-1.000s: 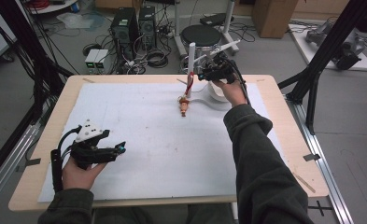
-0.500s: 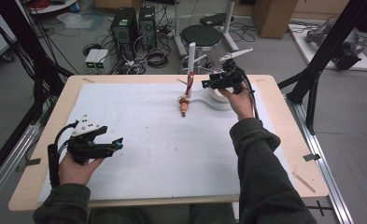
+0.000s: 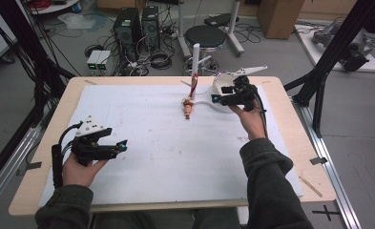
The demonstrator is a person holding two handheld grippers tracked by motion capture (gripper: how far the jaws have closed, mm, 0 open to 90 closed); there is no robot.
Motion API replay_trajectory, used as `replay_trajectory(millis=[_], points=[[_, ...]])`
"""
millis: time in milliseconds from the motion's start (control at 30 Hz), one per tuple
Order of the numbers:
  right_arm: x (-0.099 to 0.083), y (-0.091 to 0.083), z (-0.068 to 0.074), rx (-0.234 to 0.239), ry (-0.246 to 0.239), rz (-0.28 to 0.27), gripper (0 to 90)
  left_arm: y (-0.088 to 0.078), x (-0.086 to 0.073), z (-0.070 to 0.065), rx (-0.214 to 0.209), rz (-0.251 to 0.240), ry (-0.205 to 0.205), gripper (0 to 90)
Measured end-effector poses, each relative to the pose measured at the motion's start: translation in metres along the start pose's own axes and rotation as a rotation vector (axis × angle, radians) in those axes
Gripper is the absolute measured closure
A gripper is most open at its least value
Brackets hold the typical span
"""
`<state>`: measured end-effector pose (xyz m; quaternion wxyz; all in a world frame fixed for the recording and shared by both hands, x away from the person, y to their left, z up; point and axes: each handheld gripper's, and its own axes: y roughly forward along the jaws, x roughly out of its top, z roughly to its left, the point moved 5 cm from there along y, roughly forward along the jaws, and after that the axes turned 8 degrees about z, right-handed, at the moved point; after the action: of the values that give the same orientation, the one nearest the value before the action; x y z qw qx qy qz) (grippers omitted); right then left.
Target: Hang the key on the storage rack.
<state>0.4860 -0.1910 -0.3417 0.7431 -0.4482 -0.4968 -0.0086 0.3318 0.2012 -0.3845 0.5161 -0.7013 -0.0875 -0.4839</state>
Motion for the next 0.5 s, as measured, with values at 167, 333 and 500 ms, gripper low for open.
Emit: replay_trajectory(millis=[167, 333, 500], points=[[-0.003, -0.003, 0.008, 0.0, -0.011, -0.005, 32.1, 0.001, -0.002, 0.002, -0.005, -0.002, -0.017, 27.6], [-0.011, -0.005, 0.014, -0.002, -0.015, -0.013, 29.7, 0.003, -0.002, 0.002, 0.0, -0.002, -0.02, 27.6], [-0.019, -0.008, 0.017, 0.007, -0.005, -0.026, 27.8, 0.003, -0.003, 0.003, 0.003, -0.003, -0.022, 27.6]])
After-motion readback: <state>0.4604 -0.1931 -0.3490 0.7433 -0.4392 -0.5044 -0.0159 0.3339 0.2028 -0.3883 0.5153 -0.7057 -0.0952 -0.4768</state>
